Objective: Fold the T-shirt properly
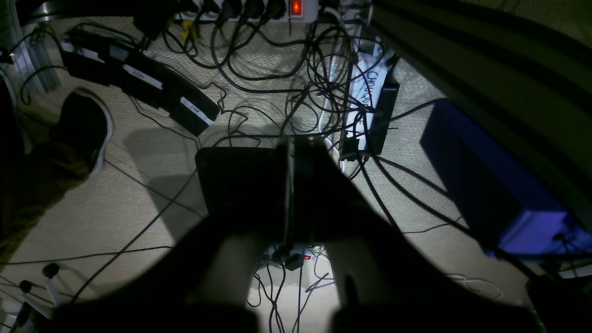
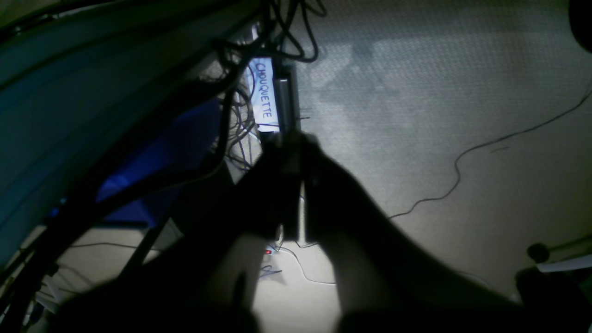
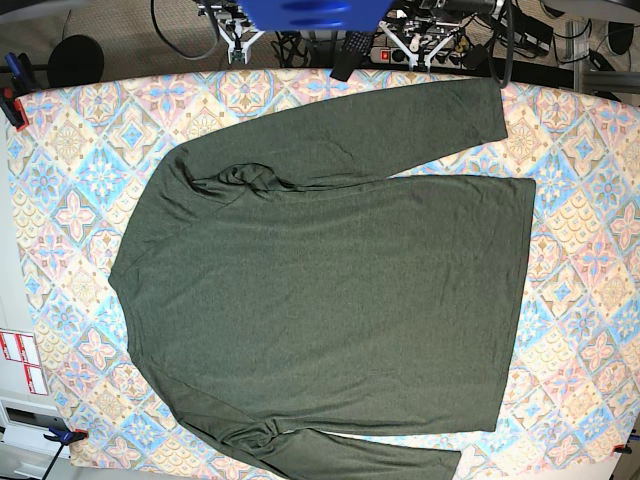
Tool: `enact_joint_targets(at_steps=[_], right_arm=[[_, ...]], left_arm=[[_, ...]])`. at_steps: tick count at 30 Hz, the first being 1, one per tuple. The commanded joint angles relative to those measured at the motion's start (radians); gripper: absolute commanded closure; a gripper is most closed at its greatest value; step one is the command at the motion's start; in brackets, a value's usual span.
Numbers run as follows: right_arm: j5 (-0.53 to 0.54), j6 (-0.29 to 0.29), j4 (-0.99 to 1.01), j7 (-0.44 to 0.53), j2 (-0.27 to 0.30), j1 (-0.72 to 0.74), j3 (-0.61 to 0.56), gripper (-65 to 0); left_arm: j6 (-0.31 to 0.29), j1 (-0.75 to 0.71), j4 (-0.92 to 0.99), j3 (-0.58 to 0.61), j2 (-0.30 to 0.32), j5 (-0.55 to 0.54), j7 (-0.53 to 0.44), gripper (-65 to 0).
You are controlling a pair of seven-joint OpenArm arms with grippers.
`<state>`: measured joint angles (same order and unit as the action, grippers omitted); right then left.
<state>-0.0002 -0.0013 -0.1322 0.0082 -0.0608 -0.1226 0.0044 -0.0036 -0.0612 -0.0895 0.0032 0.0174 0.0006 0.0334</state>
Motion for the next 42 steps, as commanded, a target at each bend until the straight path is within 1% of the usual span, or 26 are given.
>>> enact_joint_targets(at_steps=[1,10,12,14,42], right_arm=[[0.001,0.004,-0.001,0.005,-0.001,-0.009,-0.002,-0.3],[0.001,0.004,-0.001,0.013,0.000,-0.009,-0.002,-0.3],[0.001,0.004,-0.001,0.013,0.002,-0.009,-0.002,-0.3],[0.001,0.004,-0.001,0.011,0.002,-0.009,-0.002,-0.3],[0.001,0.004,-0.001,0.011,0.002,-0.012,-0.002,-0.3]], left_arm=[[0.001,-0.001,-0.003,0.001,0.000,0.005,0.001,0.0],[0.001,-0.007,-0.003,0.004,0.006,0.005,-0.005,0.0],[0.001,-0.012,-0.003,0.004,0.022,0.005,-0.005,0.0],[0.001,-0.012,-0.003,0.004,0.023,0.005,-0.005,0.0],[0.001,-0.025,-0.003,0.002,0.025,0.005,-0.007,0.0]])
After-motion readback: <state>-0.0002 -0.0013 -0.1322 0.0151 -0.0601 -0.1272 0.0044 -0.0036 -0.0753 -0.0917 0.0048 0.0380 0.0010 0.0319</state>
